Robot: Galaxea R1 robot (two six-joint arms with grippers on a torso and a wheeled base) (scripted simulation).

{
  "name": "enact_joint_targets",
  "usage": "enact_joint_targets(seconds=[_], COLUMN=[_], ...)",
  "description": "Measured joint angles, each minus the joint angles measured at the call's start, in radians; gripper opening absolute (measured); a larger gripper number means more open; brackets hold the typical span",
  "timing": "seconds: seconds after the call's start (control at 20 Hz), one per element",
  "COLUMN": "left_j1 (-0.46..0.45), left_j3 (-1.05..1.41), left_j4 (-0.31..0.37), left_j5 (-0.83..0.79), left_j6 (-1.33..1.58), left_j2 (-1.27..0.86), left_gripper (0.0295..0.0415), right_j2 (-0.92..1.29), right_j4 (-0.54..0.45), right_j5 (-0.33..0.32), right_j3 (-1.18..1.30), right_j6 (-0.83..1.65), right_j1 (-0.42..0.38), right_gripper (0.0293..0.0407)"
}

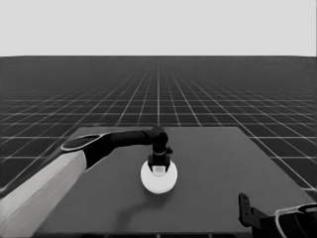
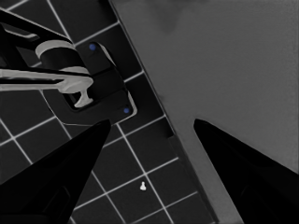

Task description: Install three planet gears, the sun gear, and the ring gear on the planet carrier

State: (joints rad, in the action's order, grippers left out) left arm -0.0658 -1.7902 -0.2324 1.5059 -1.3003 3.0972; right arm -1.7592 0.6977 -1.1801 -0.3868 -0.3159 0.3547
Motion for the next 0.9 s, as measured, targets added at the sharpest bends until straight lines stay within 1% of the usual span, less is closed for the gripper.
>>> enact_joint_targets(seconds=[0.9], left_j1=[0.000], left_j3=[0.000], left_j4=[0.001], left_j5=[0.000], left_j6=[0.152], left_j2=[0.000], left_gripper=[0.0348], right_j2=[0.000], right_j4=[0.000], right_j5=[0.000], right_j3=[0.000], right_j6=[0.000], right_j1=[0.000], right_gripper=[0.0385])
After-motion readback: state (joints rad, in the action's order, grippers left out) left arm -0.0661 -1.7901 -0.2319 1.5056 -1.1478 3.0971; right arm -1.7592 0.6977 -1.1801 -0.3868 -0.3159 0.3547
